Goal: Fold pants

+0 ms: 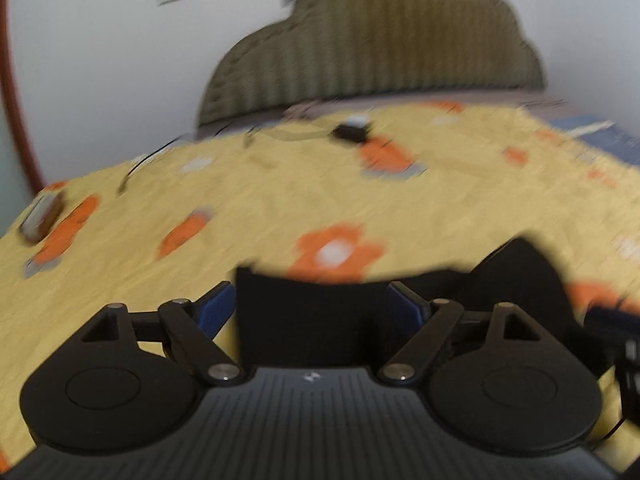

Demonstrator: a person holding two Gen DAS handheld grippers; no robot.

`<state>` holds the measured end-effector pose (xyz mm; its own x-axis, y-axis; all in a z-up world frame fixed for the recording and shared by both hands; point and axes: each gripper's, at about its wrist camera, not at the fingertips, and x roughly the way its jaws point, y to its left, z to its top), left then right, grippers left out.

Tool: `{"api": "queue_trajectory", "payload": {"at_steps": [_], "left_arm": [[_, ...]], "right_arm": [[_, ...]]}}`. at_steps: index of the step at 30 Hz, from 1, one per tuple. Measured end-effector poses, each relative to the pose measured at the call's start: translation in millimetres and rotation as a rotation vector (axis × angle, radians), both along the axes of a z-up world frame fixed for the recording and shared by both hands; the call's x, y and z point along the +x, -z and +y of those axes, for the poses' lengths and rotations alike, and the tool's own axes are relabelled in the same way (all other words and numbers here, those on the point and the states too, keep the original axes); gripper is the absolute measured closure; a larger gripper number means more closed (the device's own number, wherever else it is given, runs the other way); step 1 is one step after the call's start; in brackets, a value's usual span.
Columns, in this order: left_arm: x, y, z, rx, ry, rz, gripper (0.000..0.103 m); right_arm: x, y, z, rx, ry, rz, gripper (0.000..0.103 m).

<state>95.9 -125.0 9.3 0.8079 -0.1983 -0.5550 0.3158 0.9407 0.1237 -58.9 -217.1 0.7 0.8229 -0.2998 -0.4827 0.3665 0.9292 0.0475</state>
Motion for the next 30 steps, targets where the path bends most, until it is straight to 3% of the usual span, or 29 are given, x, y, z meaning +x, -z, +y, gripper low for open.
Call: {"api": "queue_trajectory", "payload": {"at_steps": [1,3,5,7,10,12,13,16,18,19,20,23,27,30], "left_arm": [[2.6,8.8,9.1,0.001,-0.022,0.027,0.022],[12.2,26.6,24.5,0.008,-0.043,0.095,0.020],[18.7,33.4,38.6,-0.050,-0.033,0.154,0.019],[20.5,26.3,46.6,-0.102,-0.025,0.148,0.021],[24.5,6.9,41.0,-0.125,0.010,0.071,0.019],[35.2,1.1,28.0,-0.099,0.038,0.052,0.016],[42.4,2.7,22.5,-0.082,0.046,0.057,0.016],[79.1,28.5,19.3,-0.045,-0.011,0.149,0.017],[101.2,45.5,27.8,-0.091,-0.041,0.219,0.016],[108.0,51.1,33.5,-0.114,-0.059,0.242,0.013],[107.7,50.2,39.0,-0.137,-0.064,0.233,0.014],[84.6,32.5,51.4,-0.131,-0.057,0.181,0.019],[31.6,12.8,74.8,-0.114,-0.040,0.115,0.017],[-2.2,16.9,90.1,-0.110,-0.045,0.148,0.016]], "right_arm": [[11.0,6.8,2.2,-0.047,0.033,0.056,0.078],[18.3,20.8,-8.2,-0.012,0.086,0.143,0.078],[7.8,25.3,-13.8,0.023,0.096,0.167,0.076],[-0.4,15.0,-8.4,-0.060,0.149,0.184,0.073],[-2.8,-12.5,-10.0,-0.072,0.175,0.036,0.072],[14.1,-26.3,-3.0,-0.074,0.097,-0.019,0.061],[26.8,-24.6,-0.8,-0.084,0.051,-0.009,0.049],[67.3,-2.9,-8.0,-0.098,0.055,0.097,0.046],[82.4,14.2,-22.9,-0.065,0.090,0.161,0.046],[87.4,22.1,-28.7,-0.070,0.105,0.188,0.039],[90.1,27.9,-36.6,-0.068,0.110,0.204,0.033],[68.4,18.2,-37.9,0.006,0.149,0.158,0.031],[36.0,1.6,-6.8,-0.100,0.057,0.064,0.030],[41.8,17.5,3.1,-0.142,0.043,0.155,0.030]]}}
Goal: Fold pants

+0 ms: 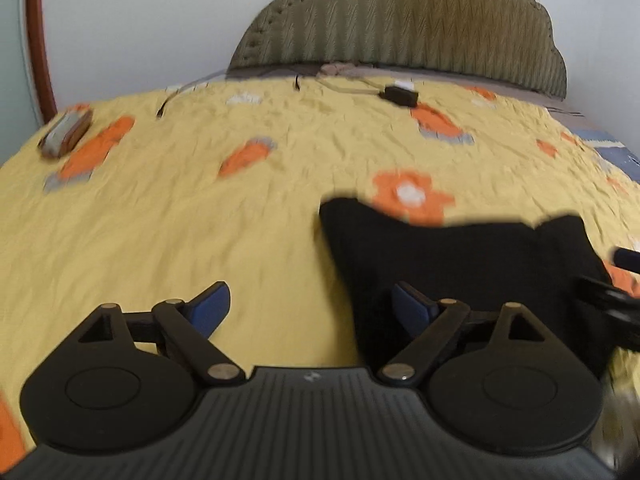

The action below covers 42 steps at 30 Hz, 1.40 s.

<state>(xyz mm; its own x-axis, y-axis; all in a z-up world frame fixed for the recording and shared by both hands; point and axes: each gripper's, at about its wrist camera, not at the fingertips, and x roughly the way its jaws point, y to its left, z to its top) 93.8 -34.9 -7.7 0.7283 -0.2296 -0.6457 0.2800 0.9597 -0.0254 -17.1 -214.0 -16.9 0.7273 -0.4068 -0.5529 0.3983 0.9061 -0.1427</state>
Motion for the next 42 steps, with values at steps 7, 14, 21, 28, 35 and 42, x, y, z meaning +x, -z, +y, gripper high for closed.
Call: {"api": "queue_trajectory", "payload": {"at_steps": [7,14,21,28,35,42], "left_arm": [[-41.4,33.4,14.9,-0.006,-0.004,0.052,0.016],[-54.0,36.2,12.0,0.027,0.004,-0.001,0.017],[-54.6,37.3,12.3,0.027,-0.004,-0.001,0.016],[-55.4,31.6,17.3,0.031,-0.046,0.006,0.007],[-59.2,21.8,12.8,0.063,-0.047,0.009,0.002],[-64.2,12.6,17.4,0.034,-0.047,0.040,0.000]], "right_arm": [[16.5,-29.6,20.5,0.053,-0.137,-0.101,0.030],[112.2,-9.7,67.9,-0.083,-0.293,0.075,0.030],[177.0,18.3,75.4,-0.172,-0.209,0.177,0.024],[139.0,-6.7,77.3,-0.167,-0.205,0.110,0.023],[110.4,-20.7,77.8,-0.139,-0.199,0.119,0.023],[87.2,-27.9,72.3,-0.114,-0.161,0.113,0.023]]}}
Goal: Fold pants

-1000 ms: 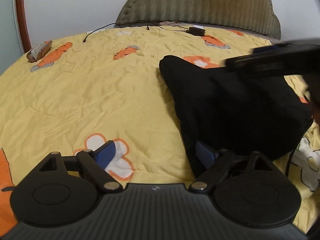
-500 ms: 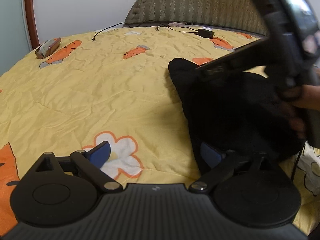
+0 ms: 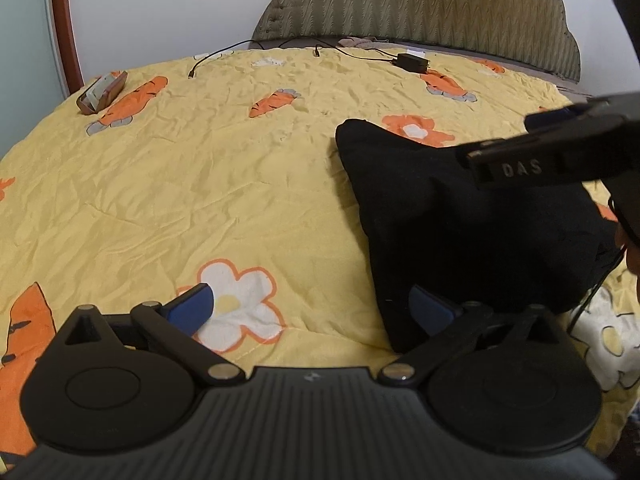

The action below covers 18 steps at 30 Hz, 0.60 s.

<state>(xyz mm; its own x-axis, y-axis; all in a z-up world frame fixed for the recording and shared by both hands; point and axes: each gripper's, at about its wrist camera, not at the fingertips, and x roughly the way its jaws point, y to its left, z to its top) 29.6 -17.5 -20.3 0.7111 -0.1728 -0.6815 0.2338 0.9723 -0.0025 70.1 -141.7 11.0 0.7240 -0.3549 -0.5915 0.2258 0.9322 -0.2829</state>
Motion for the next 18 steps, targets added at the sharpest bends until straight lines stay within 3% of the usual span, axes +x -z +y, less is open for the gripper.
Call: {"api": "queue_trajectory", "payload": {"at_steps": [5,9,18], "left_arm": [[-3.9,-6.6,-1.4,0.016,0.010,0.018,0.000],[-11.8,-15.2,-5.4,0.060,0.014,-0.023,0.000],[-10.6,-28.3,0.2,0.009,-0.016,-0.017,0.000]], "right_arm": [[-12.5,-2.6,-0.8,-0.005,0.021,-0.011,0.022],[-27.2,-5.4,-1.1,0.000,0.027,-0.026,0.022],[-86.2,-11.6,-19.4,0.113,0.099,-0.089,0.022]]}}
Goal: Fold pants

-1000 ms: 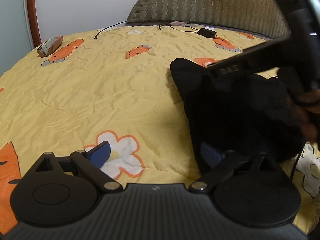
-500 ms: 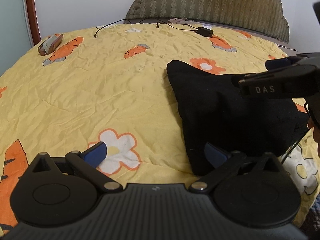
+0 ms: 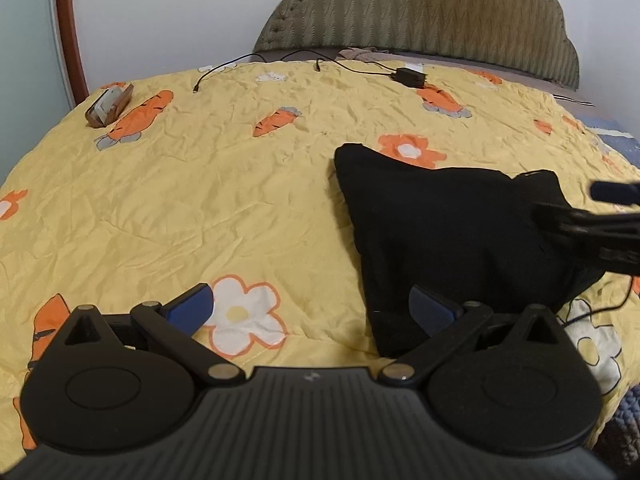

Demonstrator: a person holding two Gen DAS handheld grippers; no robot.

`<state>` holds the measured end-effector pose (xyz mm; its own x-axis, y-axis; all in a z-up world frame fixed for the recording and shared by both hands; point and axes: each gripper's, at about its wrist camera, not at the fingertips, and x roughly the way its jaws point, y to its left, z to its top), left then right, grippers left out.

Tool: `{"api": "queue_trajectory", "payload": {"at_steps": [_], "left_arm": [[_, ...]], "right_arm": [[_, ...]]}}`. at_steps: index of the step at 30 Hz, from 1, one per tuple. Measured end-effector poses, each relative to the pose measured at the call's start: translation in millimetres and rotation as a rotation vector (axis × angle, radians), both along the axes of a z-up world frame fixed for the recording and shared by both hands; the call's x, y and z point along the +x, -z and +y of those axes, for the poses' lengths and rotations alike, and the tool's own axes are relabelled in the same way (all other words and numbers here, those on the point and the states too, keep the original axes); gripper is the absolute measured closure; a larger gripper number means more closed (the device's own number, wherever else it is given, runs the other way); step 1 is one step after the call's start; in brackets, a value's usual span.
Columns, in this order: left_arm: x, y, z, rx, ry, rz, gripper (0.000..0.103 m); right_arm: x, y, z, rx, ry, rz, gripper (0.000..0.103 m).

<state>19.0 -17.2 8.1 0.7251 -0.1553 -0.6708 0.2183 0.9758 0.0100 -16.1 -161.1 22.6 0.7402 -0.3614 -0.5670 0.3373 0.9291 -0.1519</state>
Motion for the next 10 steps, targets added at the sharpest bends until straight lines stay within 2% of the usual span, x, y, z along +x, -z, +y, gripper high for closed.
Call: {"api": "queue_trajectory", "payload": {"at_steps": [6,7,10], "left_arm": [[2.9,-2.1,6.9,0.008,-0.069,-0.025,0.000],[3.4,-2.4,8.8,0.010,-0.084,-0.029,0.004],[5.6,-2.7,15.9,0.029,-0.148,-0.044,0.004]], "right_arm": [[-32.6,-10.1,-16.1,0.074,0.071,-0.062,0.021],[-37.1,-11.9,-17.8,0.084,0.081,-0.075,0.021],[-49.2,-15.9,-21.1,0.095,0.096,-0.100,0.021]]}}
